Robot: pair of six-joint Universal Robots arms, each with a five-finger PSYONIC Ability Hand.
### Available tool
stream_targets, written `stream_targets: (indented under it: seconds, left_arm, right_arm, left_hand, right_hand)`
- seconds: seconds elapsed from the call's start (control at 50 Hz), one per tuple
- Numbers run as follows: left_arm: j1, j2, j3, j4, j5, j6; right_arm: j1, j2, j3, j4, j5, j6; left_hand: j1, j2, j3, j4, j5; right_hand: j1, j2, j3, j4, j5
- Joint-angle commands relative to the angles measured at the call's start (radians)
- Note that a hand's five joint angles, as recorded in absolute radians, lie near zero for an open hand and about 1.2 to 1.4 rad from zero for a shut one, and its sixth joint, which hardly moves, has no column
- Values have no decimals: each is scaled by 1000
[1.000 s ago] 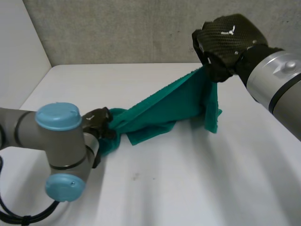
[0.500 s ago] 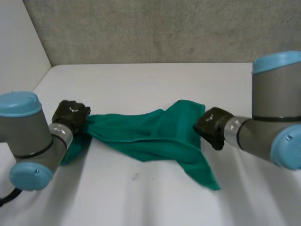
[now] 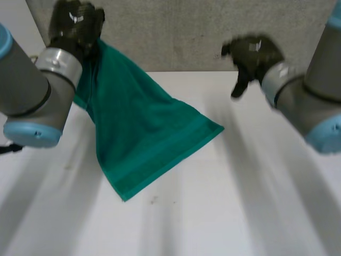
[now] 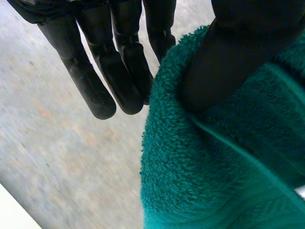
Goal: Fold the towel.
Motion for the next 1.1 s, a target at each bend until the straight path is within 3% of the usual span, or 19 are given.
stream_targets:
  seconds: [0.02, 0.14, 0.28, 0.38, 0.46, 0.54, 0.78, 1.1]
  left_arm:
    - [12, 20, -105, -4, -4, 8]
    - [16, 43, -105, -6, -4, 11]
    - [22, 72, -108, -6, -4, 10]
    - [22, 74, -129, -7, -4, 8]
    - [25, 72, -137, -6, -6, 7]
    - [33, 71, -138, -7, -6, 4]
    - [41, 70, -140, -6, -6, -1]
    - [45, 69, -152, -6, -4, -27]
  right_arm:
    - [0, -45, 272, 10, -41, 153]
    - [52, -46, 386, 5, -144, 277]
    - [184, -28, 372, -21, -158, 432]
    - [286, 88, 289, -80, -117, 472]
    - [386, 223, 158, -85, -26, 474]
    - [420, 328, 49, -82, 15, 477]
    - [500, 474, -106, -87, 23, 498]
    - [504, 619, -285, -85, 68, 485]
  left_hand:
    - [265, 198, 206, 201, 268]
    - [265, 198, 206, 201, 268]
    - [265, 198, 206, 201, 268]
    - [265, 198, 206, 201, 268]
    - [265, 198, 206, 201, 268]
    - [265, 198, 206, 201, 268]
    - [265, 198, 206, 201, 268]
    - [265, 198, 206, 201, 268]
  right_hand:
    - [-39, -88, -83, -76, -76]
    - [-86, -135, -130, -123, -123]
    - [-116, -165, -160, -152, -153]
    - [-113, -162, -157, -150, -150]
    - [-98, -147, -142, -135, -135]
    - [-83, -132, -127, -120, -121]
    - [-34, -82, -77, -70, -71]
    - [143, 94, 99, 106, 105]
